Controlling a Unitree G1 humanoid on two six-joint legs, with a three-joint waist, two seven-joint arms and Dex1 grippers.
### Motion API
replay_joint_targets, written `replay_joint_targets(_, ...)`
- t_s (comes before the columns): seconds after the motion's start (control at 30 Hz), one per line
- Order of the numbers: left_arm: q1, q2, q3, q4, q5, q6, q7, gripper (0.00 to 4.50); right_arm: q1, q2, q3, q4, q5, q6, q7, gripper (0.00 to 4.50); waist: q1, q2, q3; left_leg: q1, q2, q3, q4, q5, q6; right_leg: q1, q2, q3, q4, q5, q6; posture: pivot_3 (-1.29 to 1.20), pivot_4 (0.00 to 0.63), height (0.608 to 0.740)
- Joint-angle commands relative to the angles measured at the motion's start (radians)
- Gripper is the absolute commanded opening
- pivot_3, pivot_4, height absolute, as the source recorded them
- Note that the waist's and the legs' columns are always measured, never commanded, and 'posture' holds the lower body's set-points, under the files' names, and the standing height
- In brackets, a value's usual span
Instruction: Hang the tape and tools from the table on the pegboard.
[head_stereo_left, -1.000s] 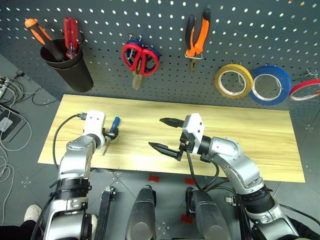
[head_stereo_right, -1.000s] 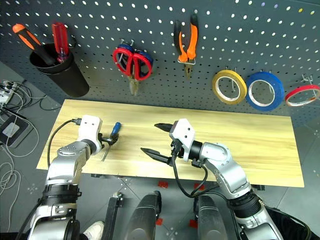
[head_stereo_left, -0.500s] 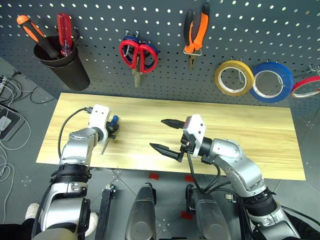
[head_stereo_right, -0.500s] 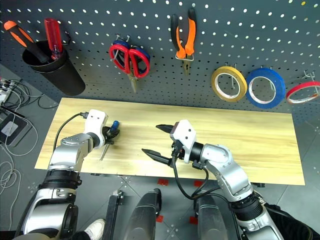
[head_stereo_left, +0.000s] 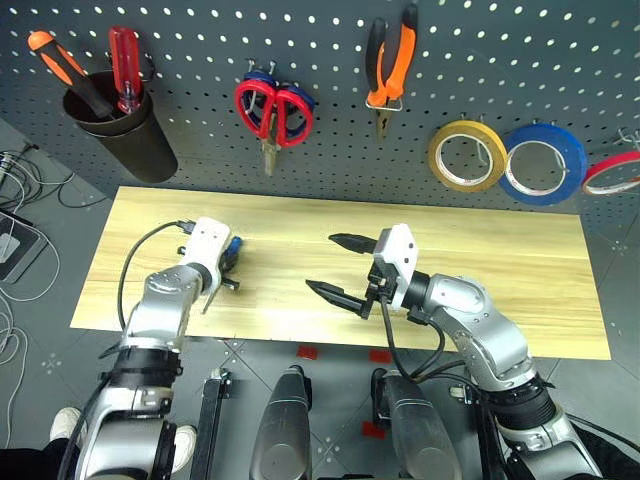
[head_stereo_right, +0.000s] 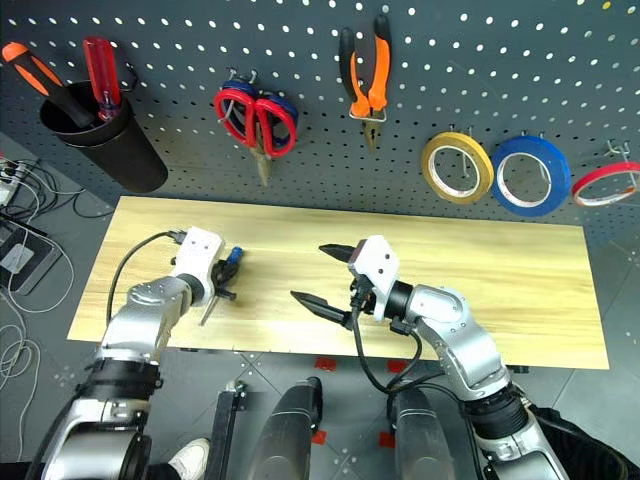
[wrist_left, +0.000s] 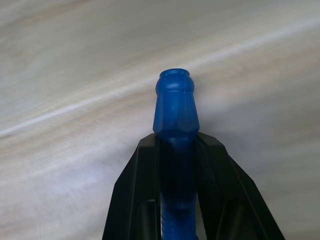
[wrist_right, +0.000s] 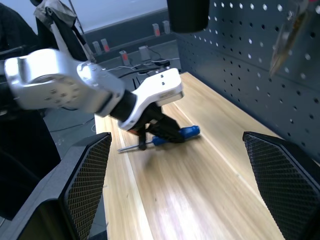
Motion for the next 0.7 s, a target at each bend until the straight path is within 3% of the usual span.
replay_joint_targets(0.03,0.073,-0.043,-0.014,-0.277,0.059,0.028,0.107,0.60,0.031,-0.008,-0.041,-0.101,0.056,-0.012,0.006,4.50,0.004,-0.002,-0.002,0.000,0.000,0.000,0.000,0.001,-0.001,0.000,-0.001,0.000,0.000,0.000,0.000,0.17,0.355,0.740)
replay_joint_targets(0.2,0.106,-0.099,-0.029,-0.578,0.194,0.002,0.257,0.60,0.024,0.022,-0.113,-0.140,0.074,0.008,-0.085,4.50,0.019,-0.006,-0.008,-0.001,-0.001,-0.004,0.000,0.003,-0.006,0.001,-0.004,-0.004,0.000,0.000,0.000,0.20,0.306,0.740)
replay_joint_targets(0.33,0.029,-0.123,-0.011,-0.701,0.272,-0.034,0.347,0.60,-0.010,0.070,-0.136,-0.150,0.068,-0.018,-0.154,4.50,0.026,-0.006,-0.022,-0.002,-0.002,-0.002,-0.002,0.004,-0.007,0.001,-0.004,-0.006,-0.001,0.000,0.000,0.22,0.275,0.740)
replay_joint_targets(0.5,-0.190,-0.075,0.038,-0.595,0.294,-0.147,0.388,0.60,-0.093,0.133,-0.138,-0.111,0.055,-0.056,-0.199,4.50,0.041,-0.010,-0.052,-0.005,-0.001,-0.003,-0.002,0.006,-0.010,-0.002,0.001,-0.010,0.000,0.000,-0.001,0.24,0.240,0.740)
replay_joint_targets(0.7,-0.509,-0.039,0.079,-0.220,0.277,-0.364,0.488,0.60,-0.178,0.177,-0.140,-0.007,0.033,-0.126,-0.218,4.50,0.064,-0.013,-0.077,-0.007,-0.002,-0.008,-0.001,0.007,-0.011,-0.001,0.001,-0.015,-0.001,0.001,-0.001,0.24,0.229,0.740)
